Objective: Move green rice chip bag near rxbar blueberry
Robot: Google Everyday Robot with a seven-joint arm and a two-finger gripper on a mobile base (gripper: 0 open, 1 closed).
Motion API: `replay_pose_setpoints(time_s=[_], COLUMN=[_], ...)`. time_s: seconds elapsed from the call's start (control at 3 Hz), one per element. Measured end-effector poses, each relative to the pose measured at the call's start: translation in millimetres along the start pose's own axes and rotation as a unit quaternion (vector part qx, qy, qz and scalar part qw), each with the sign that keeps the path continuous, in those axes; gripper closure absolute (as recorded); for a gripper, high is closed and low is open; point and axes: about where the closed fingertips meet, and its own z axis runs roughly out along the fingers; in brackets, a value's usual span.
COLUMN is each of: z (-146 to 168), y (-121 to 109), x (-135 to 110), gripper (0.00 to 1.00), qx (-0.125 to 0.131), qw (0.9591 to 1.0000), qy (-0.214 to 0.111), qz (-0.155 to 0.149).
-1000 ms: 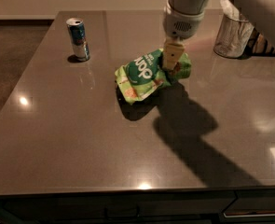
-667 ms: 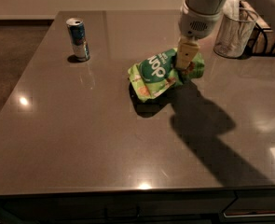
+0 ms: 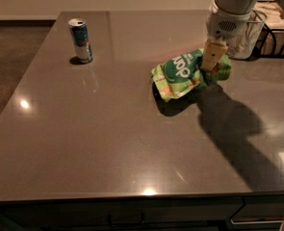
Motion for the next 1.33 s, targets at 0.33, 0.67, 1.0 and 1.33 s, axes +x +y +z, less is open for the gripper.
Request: replay_pose_setpoints(time_s=[0.33, 0.67, 1.0, 1.33], z=[2, 6, 8, 8], y=[-3, 3, 0, 0], x=[21, 34, 32, 32], gripper=[0.35, 0.12, 0.00, 0.00], qx=[-0.005, -0.017, -0.013, -0.013], qw=[0.9999, 0.9998, 0.9999, 0.9999], qy=[0.008, -0.002, -0.004, -0.004], qz=[0.006, 0.009, 0.008, 0.008])
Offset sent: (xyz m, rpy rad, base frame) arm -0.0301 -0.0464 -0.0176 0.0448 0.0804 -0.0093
